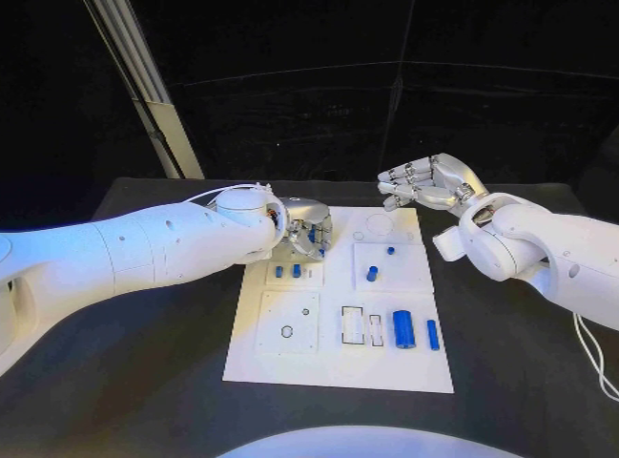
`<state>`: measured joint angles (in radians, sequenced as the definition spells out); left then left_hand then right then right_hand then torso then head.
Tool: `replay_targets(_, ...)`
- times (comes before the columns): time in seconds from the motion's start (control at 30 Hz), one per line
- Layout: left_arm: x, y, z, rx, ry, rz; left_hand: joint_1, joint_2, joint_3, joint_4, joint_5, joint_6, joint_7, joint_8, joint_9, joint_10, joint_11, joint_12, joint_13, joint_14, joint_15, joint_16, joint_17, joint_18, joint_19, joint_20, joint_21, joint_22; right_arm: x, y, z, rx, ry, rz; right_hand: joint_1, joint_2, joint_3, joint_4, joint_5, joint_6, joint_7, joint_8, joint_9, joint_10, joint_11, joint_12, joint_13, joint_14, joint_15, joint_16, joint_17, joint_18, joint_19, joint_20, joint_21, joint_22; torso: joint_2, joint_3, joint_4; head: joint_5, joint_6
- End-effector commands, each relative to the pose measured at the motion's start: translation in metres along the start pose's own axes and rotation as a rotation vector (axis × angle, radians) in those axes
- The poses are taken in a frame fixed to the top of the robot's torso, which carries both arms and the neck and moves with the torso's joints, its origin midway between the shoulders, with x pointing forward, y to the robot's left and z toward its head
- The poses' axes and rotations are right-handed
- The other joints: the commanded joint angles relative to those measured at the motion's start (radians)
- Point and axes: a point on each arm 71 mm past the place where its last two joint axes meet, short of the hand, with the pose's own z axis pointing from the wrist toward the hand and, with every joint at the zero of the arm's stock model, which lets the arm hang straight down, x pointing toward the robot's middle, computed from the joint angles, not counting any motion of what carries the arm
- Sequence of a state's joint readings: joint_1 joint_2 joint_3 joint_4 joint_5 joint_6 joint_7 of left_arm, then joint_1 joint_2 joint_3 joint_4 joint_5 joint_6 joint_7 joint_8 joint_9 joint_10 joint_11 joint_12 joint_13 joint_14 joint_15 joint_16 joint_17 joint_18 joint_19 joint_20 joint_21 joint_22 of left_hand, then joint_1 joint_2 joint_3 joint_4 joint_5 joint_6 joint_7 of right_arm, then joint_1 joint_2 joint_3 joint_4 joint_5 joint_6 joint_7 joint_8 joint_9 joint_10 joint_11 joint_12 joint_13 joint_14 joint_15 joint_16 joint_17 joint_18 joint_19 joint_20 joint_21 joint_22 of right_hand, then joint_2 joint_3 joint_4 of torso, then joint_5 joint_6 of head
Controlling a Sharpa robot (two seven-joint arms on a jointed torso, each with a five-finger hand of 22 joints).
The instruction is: Assemble the parts on the task board
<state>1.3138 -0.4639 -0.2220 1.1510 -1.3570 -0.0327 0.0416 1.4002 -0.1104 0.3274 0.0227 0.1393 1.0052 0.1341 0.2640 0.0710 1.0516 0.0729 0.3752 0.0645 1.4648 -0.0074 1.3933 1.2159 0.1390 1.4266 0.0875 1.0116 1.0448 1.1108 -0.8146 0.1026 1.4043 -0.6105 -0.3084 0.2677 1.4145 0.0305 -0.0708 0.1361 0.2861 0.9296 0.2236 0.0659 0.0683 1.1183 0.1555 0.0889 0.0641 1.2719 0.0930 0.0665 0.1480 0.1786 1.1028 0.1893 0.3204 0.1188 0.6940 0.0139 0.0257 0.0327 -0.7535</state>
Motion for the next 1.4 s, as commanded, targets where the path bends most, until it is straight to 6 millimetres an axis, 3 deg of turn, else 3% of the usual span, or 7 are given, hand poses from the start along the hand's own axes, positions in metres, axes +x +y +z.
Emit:
replay_targets(0.03,0.008,0.002,0.000,-0.026,0.054,0.007,0.005,0.015,0.018,-0.006,-0.003,0.017,-0.002,-0.002,0.000,0.017,-0.004,-0.006,0.001,0.035,-0.007,0.007,-0.002,-0.019,0.006,-0.002,0.010,0.006,0.001,0.002,0.001,-0.009,0.008,0.006,-0.010,0.004,-0.004,-0.001,0.005,-0.009,0.002,0.003,0.001,-0.004,0.000,0.003,-0.001,-0.008,0.000,-0.001,-0.001,0.004,0.007,0.003,-0.006,-0.002,0.000,-0.0002,0.0008,-0.001,0.000)
replay_targets(0.3,0.008,0.004,0.000,-0.047,0.047,0.023,0.044,0.042,0.087,-0.050,-0.006,0.054,-0.004,-0.002,0.002,0.061,-0.013,-0.013,0.005,0.038,-0.016,0.012,0.001,-0.023,0.010,-0.010,0.034,0.032,0.001,0.002,0.001,-0.009,0.008,0.006,-0.010,0.004,-0.004,-0.001,0.005,-0.009,0.002,0.003,0.001,-0.004,0.000,0.003,-0.001,-0.008,0.000,-0.001,-0.001,0.004,0.007,0.003,-0.006,-0.002,0.000,0.0000,0.0009,-0.001,0.001)
replay_targets(0.63,0.004,0.005,-0.004,-0.019,-0.024,0.020,0.033,0.036,0.156,-0.092,-0.005,0.071,0.000,-0.016,0.001,0.084,-0.011,-0.031,0.006,0.041,-0.014,0.019,0.006,-0.027,0.012,-0.011,0.058,0.058,0.001,0.002,0.001,-0.010,0.008,0.006,-0.010,0.004,-0.004,-0.001,0.005,-0.009,0.002,0.003,0.001,-0.004,0.000,0.003,-0.001,-0.008,0.000,-0.001,-0.001,0.004,0.007,0.003,-0.006,-0.002,-0.001,-0.0007,0.0012,-0.001,0.003)
replay_targets(1.0,-0.001,0.008,-0.022,0.026,-0.105,-0.038,0.011,0.026,0.176,-0.103,-0.002,0.074,0.002,-0.026,0.000,0.089,-0.010,-0.044,0.006,0.040,-0.013,0.019,0.000,-0.028,0.013,-0.010,0.067,0.069,-0.001,0.001,0.000,-0.009,0.005,0.004,-0.010,0.004,-0.004,-0.001,0.005,-0.009,0.002,0.003,0.001,-0.004,0.000,0.003,-0.001,-0.008,0.000,-0.001,-0.001,0.004,0.007,0.003,-0.006,-0.002,-0.001,-0.0002,0.0023,0.001,0.009)
replay_targets(1.1,-0.006,0.012,-0.031,0.021,-0.131,-0.061,0.008,0.025,0.177,-0.103,-0.001,0.076,0.002,-0.026,0.000,0.090,-0.009,-0.045,0.006,0.040,-0.013,0.019,-0.001,-0.029,0.013,-0.010,0.068,0.071,-0.002,0.001,0.000,-0.008,0.002,0.003,-0.010,0.004,-0.004,-0.001,0.005,-0.009,0.002,0.003,0.001,-0.004,0.000,0.003,-0.001,-0.008,0.000,-0.001,-0.001,0.004,0.007,0.003,-0.006,-0.002,-0.003,-0.0003,0.0045,0.001,0.009)
replay_targets(1.23,-0.009,0.019,-0.043,0.009,-0.148,-0.076,0.005,0.024,0.178,-0.104,-0.001,0.077,0.002,-0.027,0.000,0.092,-0.010,-0.046,0.006,0.040,-0.013,0.019,-0.001,-0.029,0.013,-0.010,0.068,0.071,-0.002,0.000,0.000,-0.007,0.001,0.002,-0.010,0.004,-0.004,-0.001,0.005,-0.009,0.002,0.003,0.001,-0.004,0.000,0.003,-0.001,-0.008,0.000,-0.001,-0.001,0.004,0.007,0.003,-0.006,-0.002,0.000,-0.0003,0.0012,0.005,0.014)
replay_targets(1.4,-0.009,0.029,-0.056,-0.020,-0.134,-0.089,-0.004,0.020,0.180,-0.105,-0.002,0.082,0.001,-0.027,0.001,0.097,-0.011,-0.048,0.007,0.040,-0.014,0.019,-0.002,-0.029,0.013,-0.009,0.071,0.075,-0.004,0.000,-0.001,-0.005,-0.002,0.000,-0.010,0.004,-0.004,-0.001,0.005,-0.009,0.002,0.003,0.001,-0.004,0.000,0.003,-0.001,-0.008,0.000,-0.001,-0.001,0.004,0.007,0.003,-0.006,-0.002,-0.001,-0.0011,0.0030,0.004,0.013)
